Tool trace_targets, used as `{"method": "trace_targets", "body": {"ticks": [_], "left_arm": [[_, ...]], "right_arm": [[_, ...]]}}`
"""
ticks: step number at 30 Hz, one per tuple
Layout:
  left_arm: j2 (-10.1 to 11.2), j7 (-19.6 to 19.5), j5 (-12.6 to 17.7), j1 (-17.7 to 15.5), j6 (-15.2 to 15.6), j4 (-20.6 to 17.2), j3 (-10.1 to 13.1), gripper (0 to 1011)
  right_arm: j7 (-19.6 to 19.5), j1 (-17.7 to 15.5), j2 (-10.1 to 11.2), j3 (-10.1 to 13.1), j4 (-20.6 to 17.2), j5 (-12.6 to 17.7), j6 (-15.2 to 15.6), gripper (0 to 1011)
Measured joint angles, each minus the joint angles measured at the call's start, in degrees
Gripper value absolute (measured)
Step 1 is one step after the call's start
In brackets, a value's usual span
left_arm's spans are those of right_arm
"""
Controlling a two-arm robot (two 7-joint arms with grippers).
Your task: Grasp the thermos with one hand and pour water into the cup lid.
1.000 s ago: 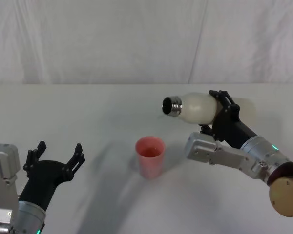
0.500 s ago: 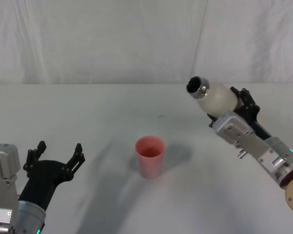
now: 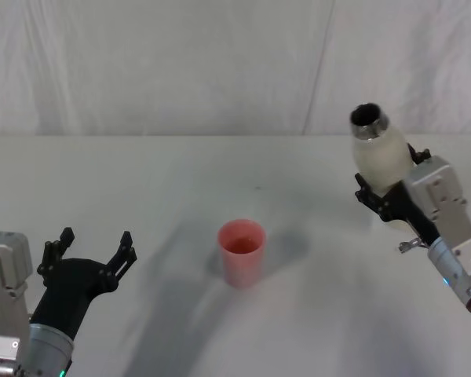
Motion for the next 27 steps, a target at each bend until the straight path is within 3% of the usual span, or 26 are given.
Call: {"method": "trace_targets", "body": {"ticks": [10, 12, 15, 27], "left_arm": [[0.0, 0.0, 0.0, 0.0, 0.0, 0.0, 0.0, 1001], [0.0, 0.0, 0.0, 0.0, 0.0, 0.0, 0.0, 1001], [0.0, 0.0, 0.0, 0.0, 0.0, 0.0, 0.0, 1001], [0.0, 0.0, 0.0, 0.0, 0.0, 0.0, 0.0, 1001]], "right_arm": [[1.35, -1.94, -2.57, 4.44, 0.07, 9.36, -0.76, 948], [1.35, -1.94, -2.57, 4.44, 0.07, 9.36, -0.76, 948], [1.68, -2.46, -3.23, 5.73, 0.08, 12.05, -0.71, 948], [2.11, -3.55, -5.0, 8.19, 0.6, 18.19, 0.36, 948]]}}
